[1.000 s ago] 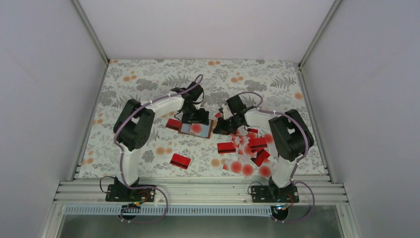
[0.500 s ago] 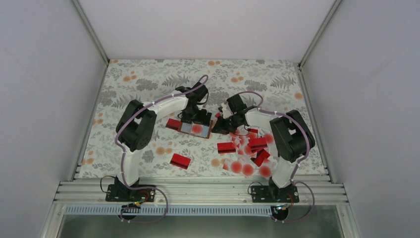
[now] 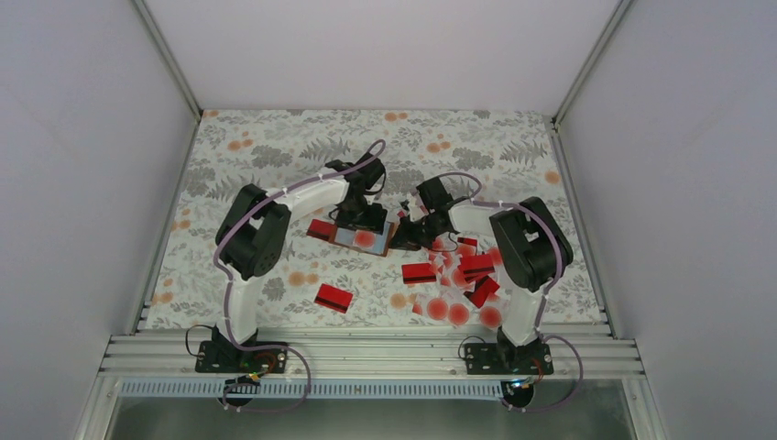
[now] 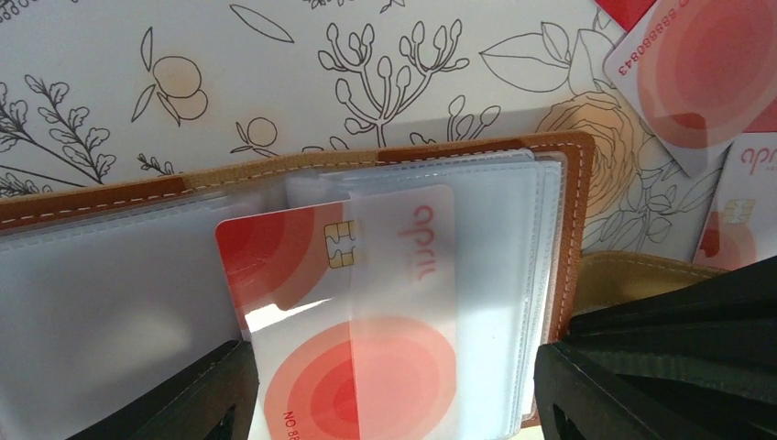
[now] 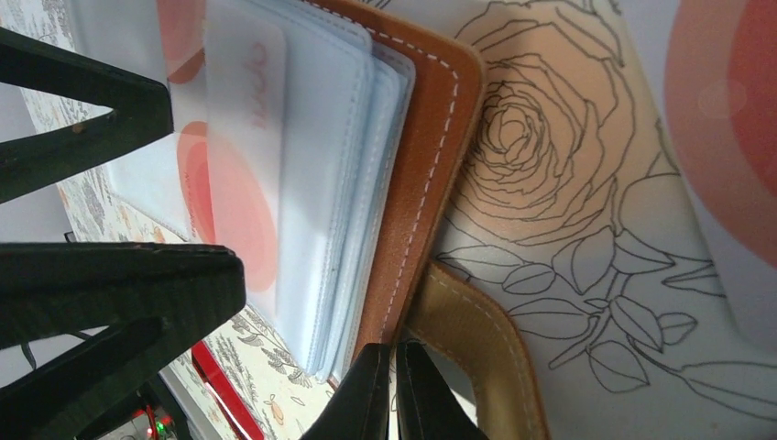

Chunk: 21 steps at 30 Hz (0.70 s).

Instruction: Put the credit cards into the card holder

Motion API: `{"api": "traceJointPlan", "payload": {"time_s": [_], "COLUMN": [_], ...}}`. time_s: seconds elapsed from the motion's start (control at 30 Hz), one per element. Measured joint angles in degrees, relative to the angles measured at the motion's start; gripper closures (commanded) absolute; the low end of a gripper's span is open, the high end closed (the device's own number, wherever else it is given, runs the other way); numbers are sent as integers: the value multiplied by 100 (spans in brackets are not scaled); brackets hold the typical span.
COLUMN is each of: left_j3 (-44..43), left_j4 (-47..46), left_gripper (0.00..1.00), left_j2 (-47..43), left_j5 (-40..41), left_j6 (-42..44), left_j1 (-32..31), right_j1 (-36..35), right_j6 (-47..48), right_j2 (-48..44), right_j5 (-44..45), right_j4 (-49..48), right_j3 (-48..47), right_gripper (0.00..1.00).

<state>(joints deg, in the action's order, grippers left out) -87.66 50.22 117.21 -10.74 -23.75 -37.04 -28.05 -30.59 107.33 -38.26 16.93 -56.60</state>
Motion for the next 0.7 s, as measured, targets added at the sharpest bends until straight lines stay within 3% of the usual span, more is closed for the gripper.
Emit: {"api": "traceJointPlan", "payload": {"time_s": [0.7], "left_j3": [-160], "left_j4": [140], "left_gripper": [23], "left_j2": [68], "left_j5": [177], "left_j6": [-9], "left_j1": [0], "right_j1": [7], "right_j6": [22], "right_j2": [186], "right_j5": [-107], "right_j4": [-39], "right_j3": [-103], "right_gripper": [96]}}
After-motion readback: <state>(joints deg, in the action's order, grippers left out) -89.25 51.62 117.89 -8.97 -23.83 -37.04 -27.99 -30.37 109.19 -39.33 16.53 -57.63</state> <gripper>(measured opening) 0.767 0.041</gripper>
